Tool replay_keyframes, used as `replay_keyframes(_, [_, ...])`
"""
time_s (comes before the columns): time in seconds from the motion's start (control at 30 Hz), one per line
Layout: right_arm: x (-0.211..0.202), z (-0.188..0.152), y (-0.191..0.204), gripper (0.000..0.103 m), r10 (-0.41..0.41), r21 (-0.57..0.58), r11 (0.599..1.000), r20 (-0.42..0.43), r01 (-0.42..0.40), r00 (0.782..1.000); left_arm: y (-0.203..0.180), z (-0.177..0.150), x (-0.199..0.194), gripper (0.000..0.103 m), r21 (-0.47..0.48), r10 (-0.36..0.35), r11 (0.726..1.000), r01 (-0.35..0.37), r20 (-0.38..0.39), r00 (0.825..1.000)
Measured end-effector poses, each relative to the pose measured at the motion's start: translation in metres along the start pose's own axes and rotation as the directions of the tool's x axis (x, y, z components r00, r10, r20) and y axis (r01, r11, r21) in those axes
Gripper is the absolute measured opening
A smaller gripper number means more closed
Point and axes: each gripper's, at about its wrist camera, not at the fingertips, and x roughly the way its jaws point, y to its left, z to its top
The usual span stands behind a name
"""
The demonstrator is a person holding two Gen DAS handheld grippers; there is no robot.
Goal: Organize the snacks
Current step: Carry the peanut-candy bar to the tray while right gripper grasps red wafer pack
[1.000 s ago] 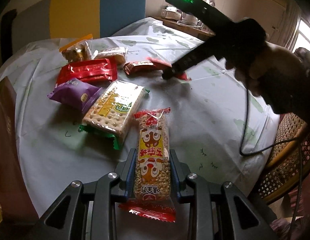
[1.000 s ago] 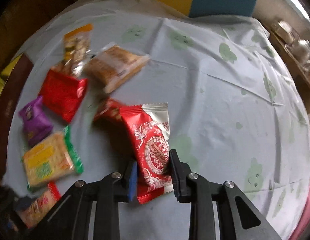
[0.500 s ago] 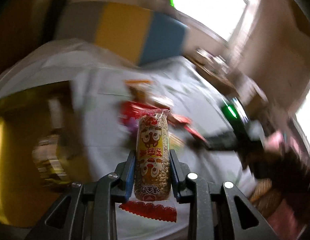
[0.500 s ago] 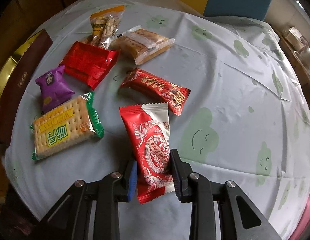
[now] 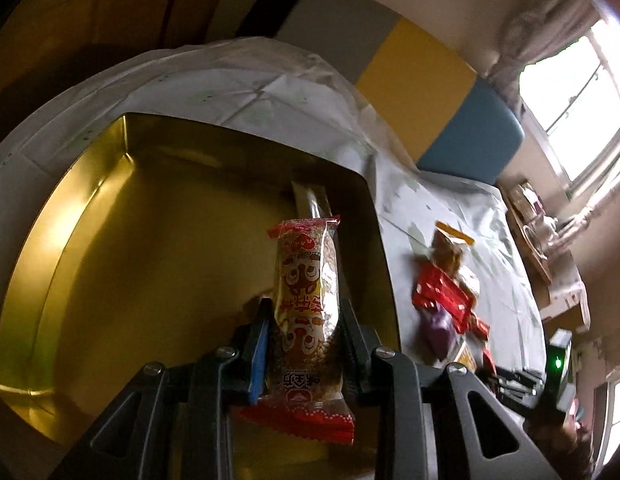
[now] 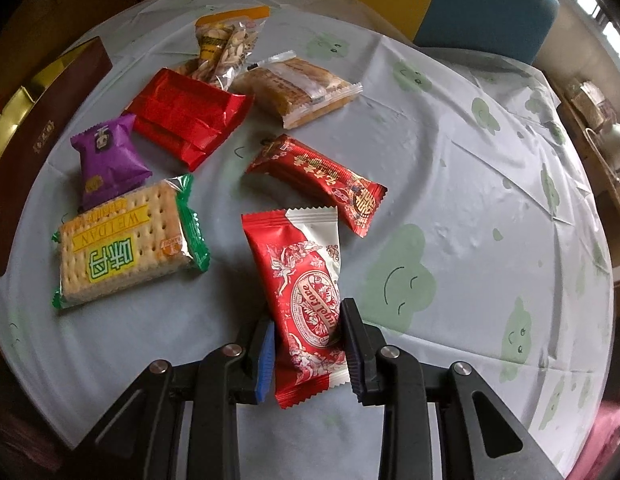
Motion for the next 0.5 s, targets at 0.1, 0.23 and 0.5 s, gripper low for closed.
replay_keyframes(0.1, [0.001,0.000,0.001,0.032,-0.003,-0.002,1.000,0.000,0.003,1.000,0.003,0.015,0.012,0.031,-0.031,0.008,1.000,-0.008,-0.009,1.000])
replay_keyframes(0.23, [-0.001,-0.001,0.003,0.032,-0.012,-0.007,1.000,0.003,0.012,1.000,0.005,0.036,0.032,0.031,-0.048,0.045,0.998,-0.046,-0.015,0.999])
replay_keyframes(0.5, [-0.004,-0.002,0.006,0.032,-0.019,-0.018,1.000,0.003,0.019,1.000,0.002,0.060,0.073,0.036,-0.011,0.093,0.996,-0.094,-0.047,0.995])
